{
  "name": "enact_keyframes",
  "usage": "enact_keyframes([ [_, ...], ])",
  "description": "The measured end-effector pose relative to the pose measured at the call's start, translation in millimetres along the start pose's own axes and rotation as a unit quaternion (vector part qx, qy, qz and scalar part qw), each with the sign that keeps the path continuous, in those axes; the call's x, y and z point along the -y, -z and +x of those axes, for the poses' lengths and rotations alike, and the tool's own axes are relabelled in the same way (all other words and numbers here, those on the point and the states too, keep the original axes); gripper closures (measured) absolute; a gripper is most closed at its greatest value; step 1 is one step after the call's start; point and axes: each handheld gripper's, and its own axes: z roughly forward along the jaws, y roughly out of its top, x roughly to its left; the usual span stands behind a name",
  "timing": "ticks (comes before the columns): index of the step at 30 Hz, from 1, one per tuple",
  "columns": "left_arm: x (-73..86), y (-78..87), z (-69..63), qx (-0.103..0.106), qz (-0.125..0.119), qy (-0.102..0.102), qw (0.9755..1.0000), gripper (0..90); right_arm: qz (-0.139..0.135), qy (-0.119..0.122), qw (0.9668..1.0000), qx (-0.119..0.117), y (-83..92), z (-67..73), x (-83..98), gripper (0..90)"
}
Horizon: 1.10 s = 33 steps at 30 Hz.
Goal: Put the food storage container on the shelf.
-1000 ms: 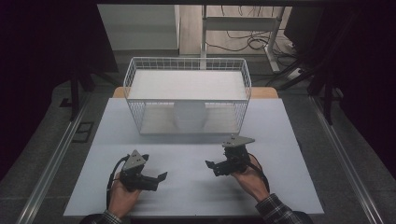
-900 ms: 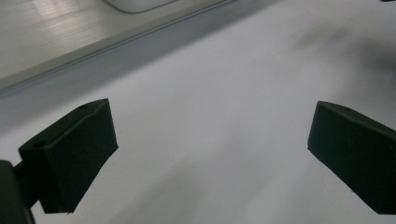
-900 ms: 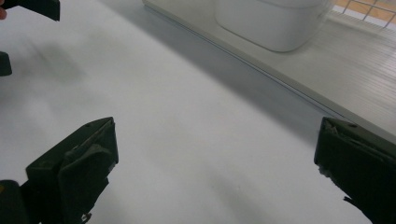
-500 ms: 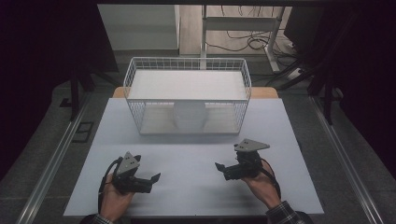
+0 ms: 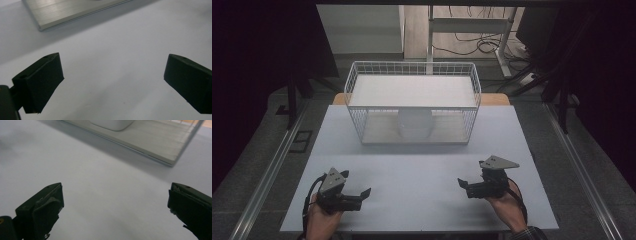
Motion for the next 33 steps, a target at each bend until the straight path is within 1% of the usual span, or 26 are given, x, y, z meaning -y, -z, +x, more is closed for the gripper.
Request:
enact_keyframes([
  [1,3.1,3.5,1.8,-0.001,-0.002,0.008,1.0,1.7,-0.001,-0.006,1.0,0.007,4.5,-1.9,3.4,0.0],
  [2,3.1,3.5,1.8,-0.001,-0.002,0.008,1.0,1.7,-0.002,-0.007,0.9999,0.009,6.0,-2.7,4.8,0.0],
  [3,5.9,5.8,2.5,-0.002,-0.003,0.012,0.9999,1.6,-0.002,-0.01,0.9999,0.011,8.2,-3.3,6.5,0.0],
  [10,13.0,8.8,1.7,-0.007,-0.003,0.018,0.9998,0.2,0.0,-0.02,0.9994,0.03,21.3,-7.4,21.1,0.0],
  [14,16.3,8.4,1.6,-0.004,0.001,0.021,0.9998,0.0,0.004,-0.026,0.999,0.036,26.1,-9.0,30.2,0.0],
  [18,18.3,7.1,1.9,-0.002,0.006,0.023,0.9997,0.0,0.012,-0.026,0.9987,0.041,28.0,-8.7,37.1,0.0],
  [21,19.6,4.8,2.4,-0.001,0.015,0.024,0.9996,0.0,0.023,-0.025,0.9984,0.046,28.3,-8.5,44.0,0.0],
  [24,21.1,0.8,2.5,0.002,0.032,0.023,0.9992,0.0,0.038,-0.024,0.9978,0.05,27.0,-9.4,50.4,0.0],
  [29,20.8,-0.1,1.4,-0.001,0.035,0.019,0.9992,0.0,0.061,-0.023,0.9965,0.052,24.0,-9.5,54.5,0.0],
  [33,20.5,-0.5,1.9,-0.001,0.037,0.02,0.9991,0.0,0.062,-0.021,0.9964,0.053,23.6,-8.9,54.5,0.0],
])
